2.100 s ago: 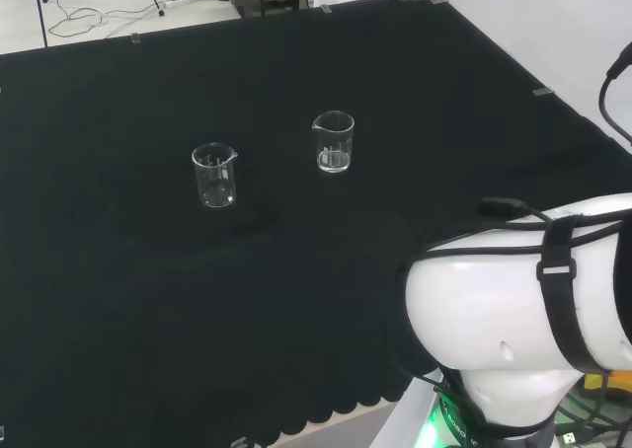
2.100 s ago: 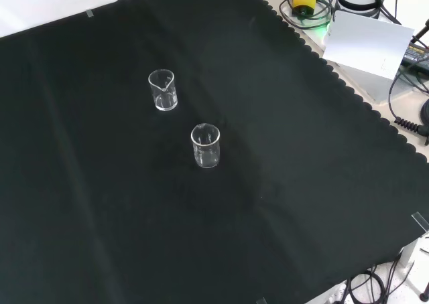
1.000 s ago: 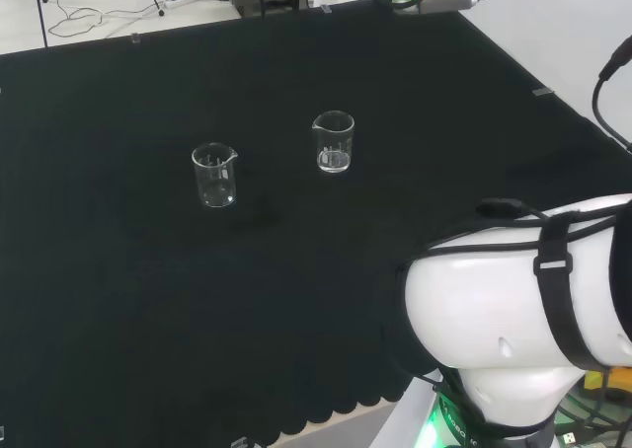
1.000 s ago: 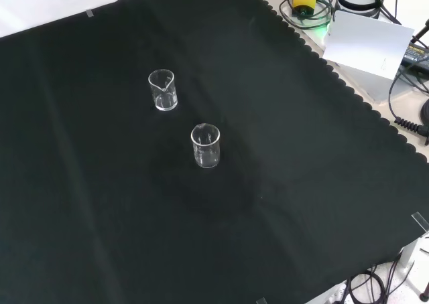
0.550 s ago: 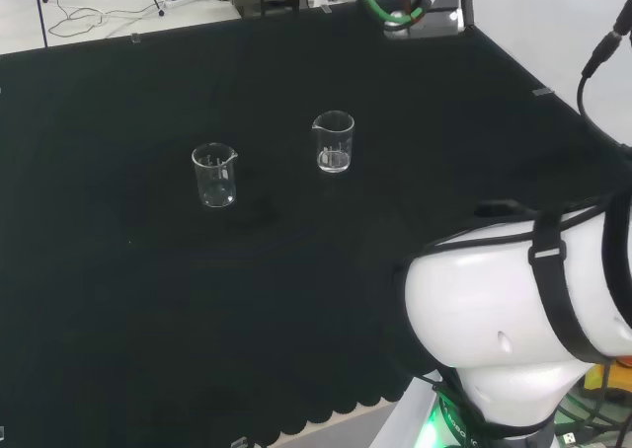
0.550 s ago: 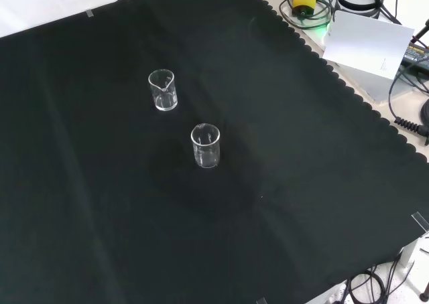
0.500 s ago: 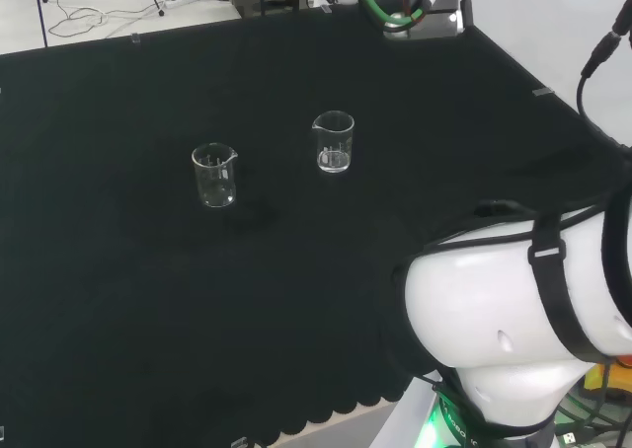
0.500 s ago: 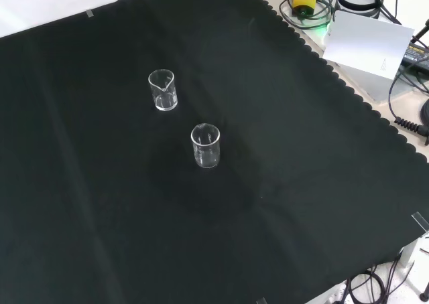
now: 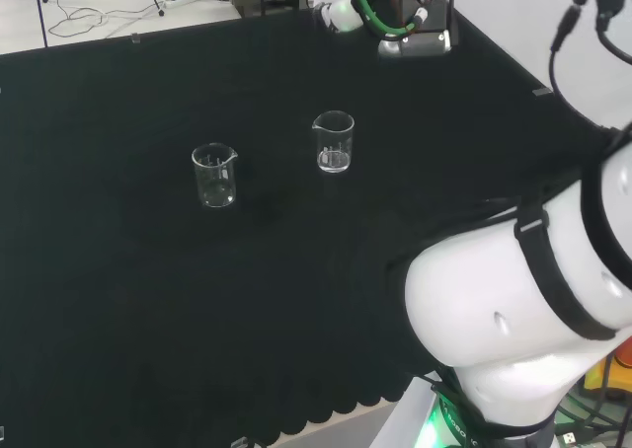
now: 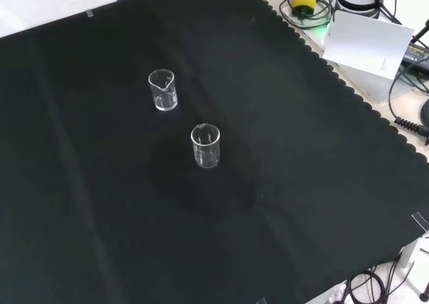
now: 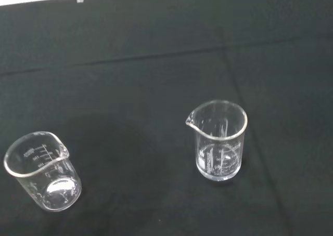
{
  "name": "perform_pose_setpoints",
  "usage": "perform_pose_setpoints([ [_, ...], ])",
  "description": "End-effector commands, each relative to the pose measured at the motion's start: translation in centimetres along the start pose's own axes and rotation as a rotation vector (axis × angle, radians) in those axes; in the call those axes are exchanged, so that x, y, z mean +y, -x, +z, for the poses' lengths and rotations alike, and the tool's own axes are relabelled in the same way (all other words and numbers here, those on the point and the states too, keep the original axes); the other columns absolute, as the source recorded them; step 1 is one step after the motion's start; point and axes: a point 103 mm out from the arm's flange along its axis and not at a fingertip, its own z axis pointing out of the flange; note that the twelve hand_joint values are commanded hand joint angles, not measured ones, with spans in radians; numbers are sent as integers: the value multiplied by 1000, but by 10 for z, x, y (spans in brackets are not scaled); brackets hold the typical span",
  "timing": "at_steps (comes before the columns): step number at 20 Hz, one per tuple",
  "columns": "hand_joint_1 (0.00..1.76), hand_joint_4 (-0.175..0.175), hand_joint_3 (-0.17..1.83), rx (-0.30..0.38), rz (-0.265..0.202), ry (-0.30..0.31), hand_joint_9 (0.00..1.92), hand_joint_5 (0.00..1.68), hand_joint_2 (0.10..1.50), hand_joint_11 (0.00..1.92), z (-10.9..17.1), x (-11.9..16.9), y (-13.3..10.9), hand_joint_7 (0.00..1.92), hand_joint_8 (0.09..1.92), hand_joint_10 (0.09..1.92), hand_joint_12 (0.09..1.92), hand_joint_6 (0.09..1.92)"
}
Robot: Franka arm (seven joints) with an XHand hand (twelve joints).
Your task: Pick up the beaker on the right.
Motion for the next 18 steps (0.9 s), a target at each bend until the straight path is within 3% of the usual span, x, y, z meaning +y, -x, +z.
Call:
perform_pose_setpoints([
  [1, 552, -31, 317, 61, -23, -15, 322, 390, 980, 0, 44, 71, 30, 175, 576, 660, 1364, 87],
  [18, 584, -35, 337, 145, -13, -68, 378, 420, 898, 32, 119, 100, 64, 220, 606, 680, 1406, 87],
])
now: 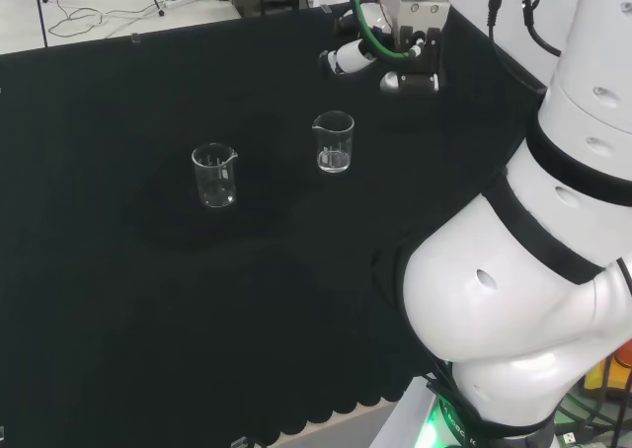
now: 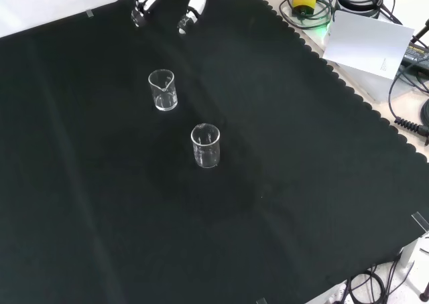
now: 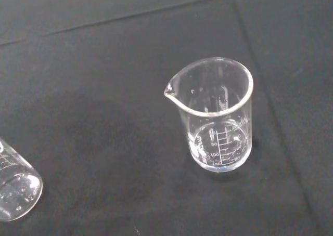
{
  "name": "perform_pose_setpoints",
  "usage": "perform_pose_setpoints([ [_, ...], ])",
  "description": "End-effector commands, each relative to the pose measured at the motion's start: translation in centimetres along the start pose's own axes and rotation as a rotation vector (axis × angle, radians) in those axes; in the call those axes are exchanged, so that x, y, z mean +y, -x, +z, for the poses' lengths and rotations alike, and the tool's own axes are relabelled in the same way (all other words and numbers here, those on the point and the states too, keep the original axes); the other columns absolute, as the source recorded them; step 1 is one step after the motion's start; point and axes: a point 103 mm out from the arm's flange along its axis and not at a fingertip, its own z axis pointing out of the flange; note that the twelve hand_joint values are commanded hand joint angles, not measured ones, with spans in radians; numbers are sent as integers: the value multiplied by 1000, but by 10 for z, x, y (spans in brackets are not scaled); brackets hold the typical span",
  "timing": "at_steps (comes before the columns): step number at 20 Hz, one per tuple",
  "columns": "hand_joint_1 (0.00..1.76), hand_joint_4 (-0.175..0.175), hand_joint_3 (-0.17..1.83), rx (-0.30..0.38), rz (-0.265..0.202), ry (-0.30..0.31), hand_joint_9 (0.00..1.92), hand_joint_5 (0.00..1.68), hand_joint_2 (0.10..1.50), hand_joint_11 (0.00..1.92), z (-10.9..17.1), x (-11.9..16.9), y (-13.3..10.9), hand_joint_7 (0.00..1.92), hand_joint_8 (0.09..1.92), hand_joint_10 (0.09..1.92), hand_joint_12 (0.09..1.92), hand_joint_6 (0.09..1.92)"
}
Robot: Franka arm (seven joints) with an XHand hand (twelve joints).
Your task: Pick up the beaker on the right.
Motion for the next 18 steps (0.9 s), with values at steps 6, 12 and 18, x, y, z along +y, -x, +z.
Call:
perform_pose_setpoints([
  [6, 694, -33, 339, 58, -21, -46, 388, 424, 840, 45, 51, 26, 34, 238, 617, 673, 1401, 87],
  [12, 776, -28, 507, 88, -67, -99, 371, 413, 702, 37, 77, 36, 43, 215, 614, 660, 1397, 87],
  [18, 753, -26, 511, 104, -101, -136, 359, 399, 657, 29, 96, 40, 52, 202, 609, 656, 1398, 87],
])
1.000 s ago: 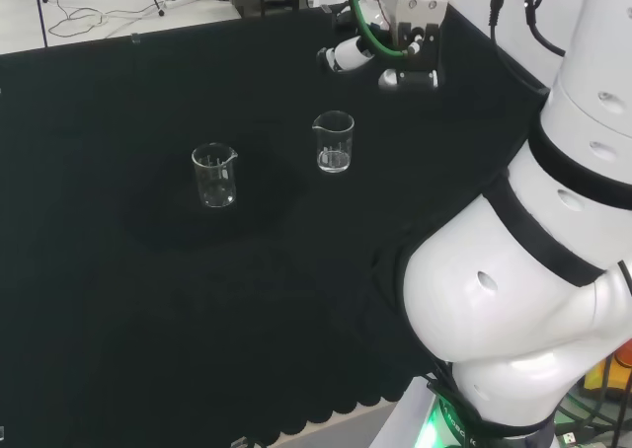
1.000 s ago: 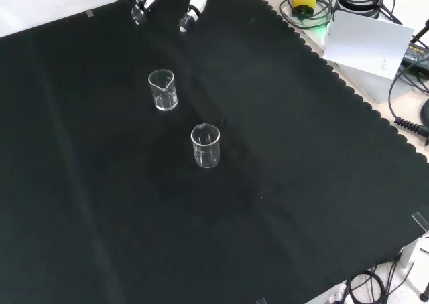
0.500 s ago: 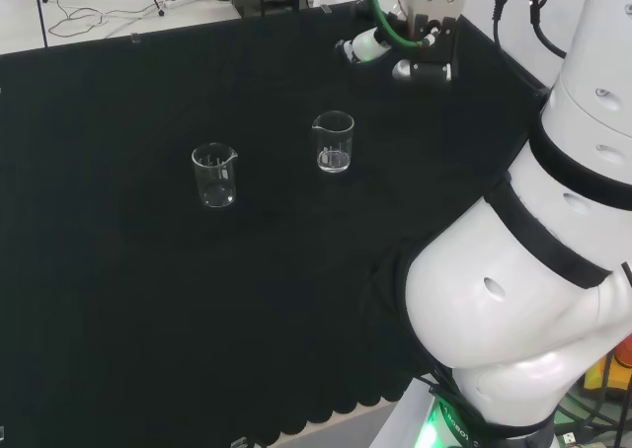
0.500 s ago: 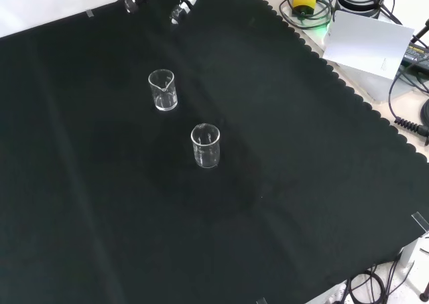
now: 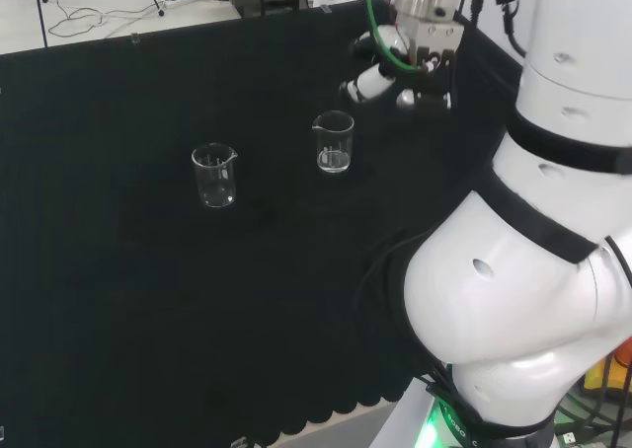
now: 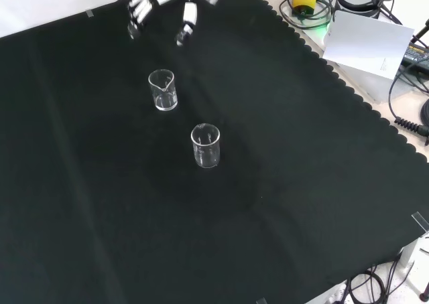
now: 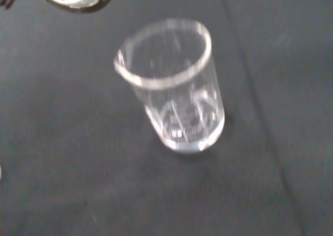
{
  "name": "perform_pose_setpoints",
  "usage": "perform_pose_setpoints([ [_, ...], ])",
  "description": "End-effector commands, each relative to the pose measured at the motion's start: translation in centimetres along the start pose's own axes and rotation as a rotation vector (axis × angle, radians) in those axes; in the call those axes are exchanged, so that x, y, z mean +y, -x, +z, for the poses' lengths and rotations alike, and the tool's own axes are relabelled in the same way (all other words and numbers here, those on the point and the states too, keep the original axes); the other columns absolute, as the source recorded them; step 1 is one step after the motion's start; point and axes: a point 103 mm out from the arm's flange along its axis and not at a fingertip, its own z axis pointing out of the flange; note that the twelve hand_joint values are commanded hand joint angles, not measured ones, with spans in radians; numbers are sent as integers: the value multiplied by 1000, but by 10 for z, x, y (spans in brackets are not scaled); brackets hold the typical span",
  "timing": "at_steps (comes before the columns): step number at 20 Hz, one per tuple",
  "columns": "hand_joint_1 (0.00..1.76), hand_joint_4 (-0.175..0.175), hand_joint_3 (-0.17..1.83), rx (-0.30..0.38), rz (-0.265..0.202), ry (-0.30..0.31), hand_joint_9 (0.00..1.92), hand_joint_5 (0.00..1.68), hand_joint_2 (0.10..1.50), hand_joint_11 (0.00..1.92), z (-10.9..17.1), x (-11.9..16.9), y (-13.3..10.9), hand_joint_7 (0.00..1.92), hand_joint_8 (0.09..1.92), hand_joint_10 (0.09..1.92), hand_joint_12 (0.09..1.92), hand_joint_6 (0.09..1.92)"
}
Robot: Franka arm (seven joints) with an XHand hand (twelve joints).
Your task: Pick up the beaker on the right.
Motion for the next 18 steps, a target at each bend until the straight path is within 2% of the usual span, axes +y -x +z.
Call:
perform_pose_setpoints([
  [1, 751, -26, 511, 63, -92, -74, 358, 394, 653, 27, 52, 19, 13, 199, 608, 656, 1398, 87],
  [5, 738, -26, 509, 87, -117, -51, 354, 381, 631, 18, 56, 21, 19, 191, 605, 655, 1399, 87],
  [10, 723, -23, 505, 118, -179, -39, 337, 352, 601, 0, 56, 25, 25, 172, 596, 648, 1389, 87],
  [15, 718, -19, 505, 149, -196, -43, 291, 311, 579, 0, 60, 31, 33, 134, 579, 634, 1321, 87],
  [18, 733, -18, 500, 193, -217, -44, 284, 308, 567, 0, 67, 35, 37, 135, 579, 634, 1298, 87],
])
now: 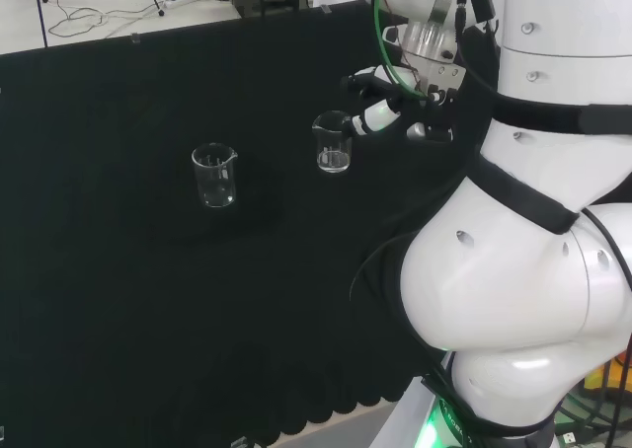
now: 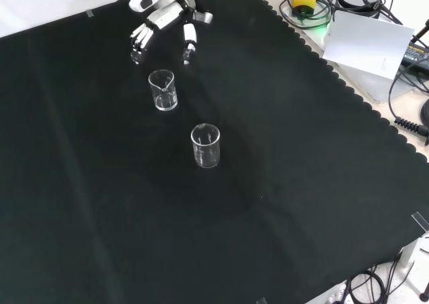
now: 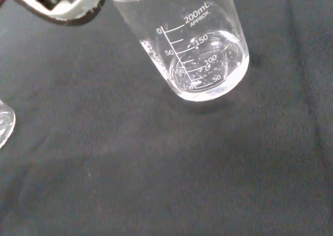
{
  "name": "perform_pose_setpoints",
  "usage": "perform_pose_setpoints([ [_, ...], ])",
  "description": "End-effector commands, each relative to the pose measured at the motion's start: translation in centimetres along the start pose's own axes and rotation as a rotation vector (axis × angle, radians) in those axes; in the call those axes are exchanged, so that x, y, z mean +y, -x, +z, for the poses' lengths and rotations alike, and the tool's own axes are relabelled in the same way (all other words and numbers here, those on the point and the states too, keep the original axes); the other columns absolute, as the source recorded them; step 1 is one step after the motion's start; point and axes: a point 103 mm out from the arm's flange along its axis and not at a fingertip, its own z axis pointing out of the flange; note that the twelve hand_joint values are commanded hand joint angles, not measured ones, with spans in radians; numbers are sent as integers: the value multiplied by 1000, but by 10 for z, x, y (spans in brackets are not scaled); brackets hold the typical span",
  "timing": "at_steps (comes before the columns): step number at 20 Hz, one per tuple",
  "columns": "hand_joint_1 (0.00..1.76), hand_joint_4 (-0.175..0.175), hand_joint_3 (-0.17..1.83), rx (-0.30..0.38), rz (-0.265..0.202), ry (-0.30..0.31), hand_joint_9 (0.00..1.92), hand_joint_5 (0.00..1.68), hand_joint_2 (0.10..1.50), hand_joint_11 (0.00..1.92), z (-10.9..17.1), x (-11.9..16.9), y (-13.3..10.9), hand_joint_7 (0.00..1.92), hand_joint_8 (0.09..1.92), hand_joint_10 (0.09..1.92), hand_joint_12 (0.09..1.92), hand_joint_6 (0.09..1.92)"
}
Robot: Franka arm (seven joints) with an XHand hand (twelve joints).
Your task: Pick up the beaker on the right.
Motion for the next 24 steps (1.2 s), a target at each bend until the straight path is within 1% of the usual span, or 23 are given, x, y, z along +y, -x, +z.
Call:
perform_pose_setpoints([
  [1, 733, -18, 497, 82, -49, 22, 284, 308, 561, 0, 10, 7, 10, 136, 580, 635, 1295, 87],
  [3, 735, -20, 493, 121, -74, 40, 291, 315, 554, 0, 15, 10, 12, 145, 583, 637, 1291, 87],
  [5, 744, -23, 489, 141, -98, 36, 310, 331, 550, 0, 19, 14, 12, 165, 592, 644, 1294, 87],
  [7, 748, -23, 486, 151, -121, 44, 323, 340, 547, 0, 23, 17, 10, 177, 597, 646, 1307, 87],
  [10, 744, -24, 483, 157, -140, 50, 339, 352, 544, 0, 28, 22, 9, 191, 604, 647, 1328, 87],
  [14, 744, -24, 481, 159, -142, 51, 346, 368, 542, 0, 34, 27, 12, 204, 609, 645, 1343, 87],
  [20, 794, -27, 477, 155, -125, 56, 352, 393, 536, 0, 42, 30, 19, 212, 613, 642, 1351, 87],
  [24, 811, -28, 480, 163, -129, 61, 355, 411, 537, 0, 45, 32, 20, 216, 615, 639, 1354, 87],
])
